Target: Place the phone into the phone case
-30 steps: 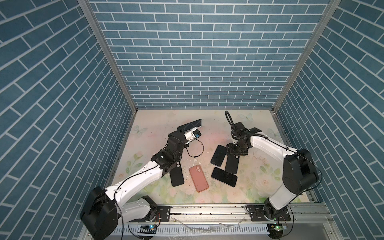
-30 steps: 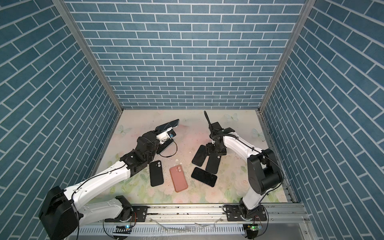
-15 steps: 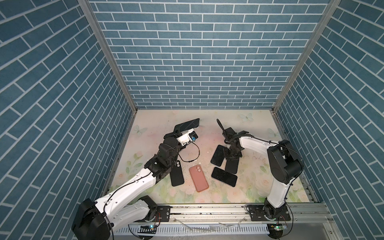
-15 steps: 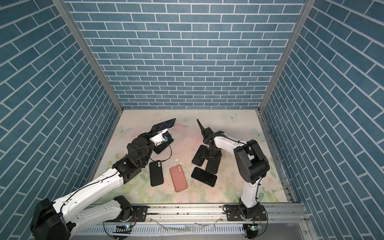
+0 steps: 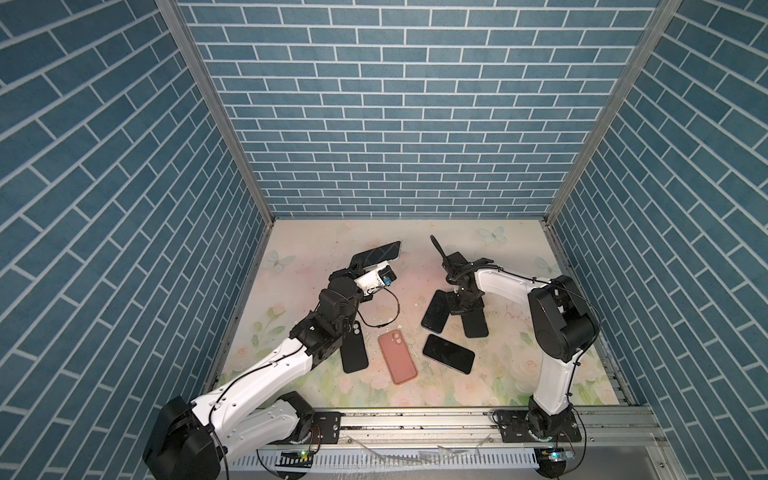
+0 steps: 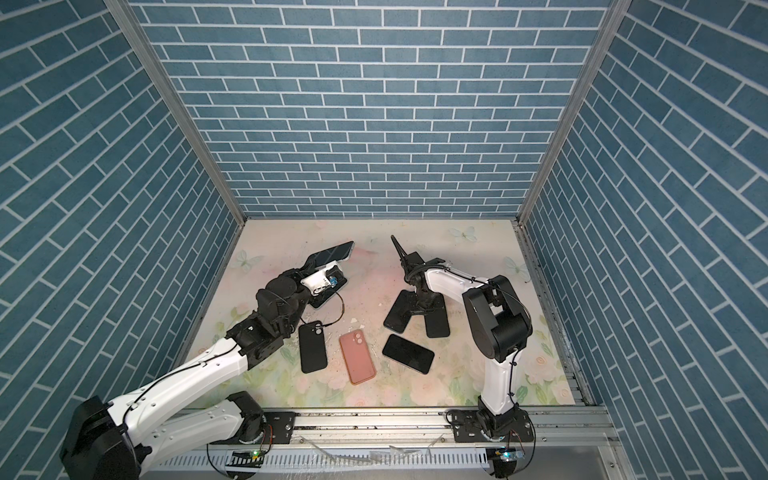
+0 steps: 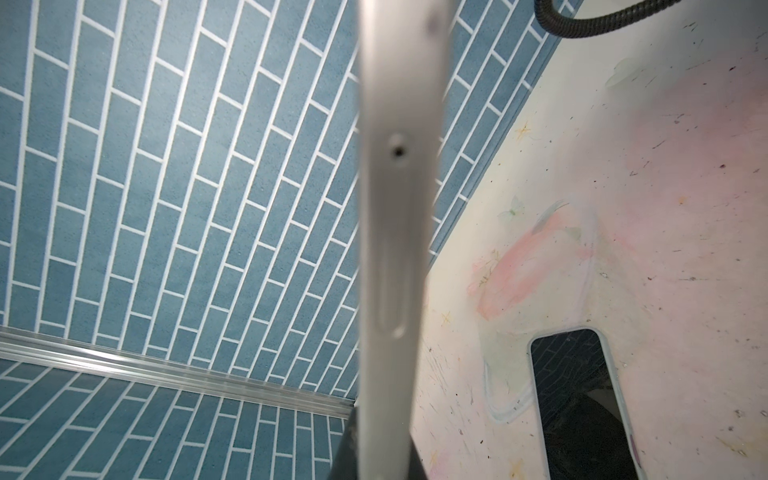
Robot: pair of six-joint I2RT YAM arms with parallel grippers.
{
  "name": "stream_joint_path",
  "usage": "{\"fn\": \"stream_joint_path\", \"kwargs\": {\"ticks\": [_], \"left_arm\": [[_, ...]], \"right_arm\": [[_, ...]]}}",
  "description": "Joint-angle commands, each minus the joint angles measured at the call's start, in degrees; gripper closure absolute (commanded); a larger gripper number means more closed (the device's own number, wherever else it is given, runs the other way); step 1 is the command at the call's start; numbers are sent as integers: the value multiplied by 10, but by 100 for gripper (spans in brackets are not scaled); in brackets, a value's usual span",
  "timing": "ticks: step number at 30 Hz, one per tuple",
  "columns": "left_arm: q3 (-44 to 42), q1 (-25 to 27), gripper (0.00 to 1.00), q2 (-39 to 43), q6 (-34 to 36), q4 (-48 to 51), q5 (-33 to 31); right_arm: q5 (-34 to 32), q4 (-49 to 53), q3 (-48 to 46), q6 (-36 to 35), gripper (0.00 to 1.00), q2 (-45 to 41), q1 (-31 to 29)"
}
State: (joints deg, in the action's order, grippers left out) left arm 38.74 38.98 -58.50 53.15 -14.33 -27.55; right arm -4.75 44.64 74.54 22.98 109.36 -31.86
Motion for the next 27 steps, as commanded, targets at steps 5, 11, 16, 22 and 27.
{"fn": "stream_joint_path", "kwargs": {"ticks": [5,11,16,22,27], "left_arm": [[10,-1,100,33,-38,-10,-29],[3,-3,100,59,-36,-65,-101],[-12,-4,100,73,-14,-106,-134],[-19,-5,100,82,-6,-121,-136],[-22,-5,100,85,-2,-126,-138]], "right_arm": [[-82,32,93,-181,100,-44,4],[26,43,182,-411,100,-23,-5],[47,85,254,-609,100,43,-32],[-4,61,278,-793,100,121,-67],[0,103,352,-835,100,204,-93]]}}
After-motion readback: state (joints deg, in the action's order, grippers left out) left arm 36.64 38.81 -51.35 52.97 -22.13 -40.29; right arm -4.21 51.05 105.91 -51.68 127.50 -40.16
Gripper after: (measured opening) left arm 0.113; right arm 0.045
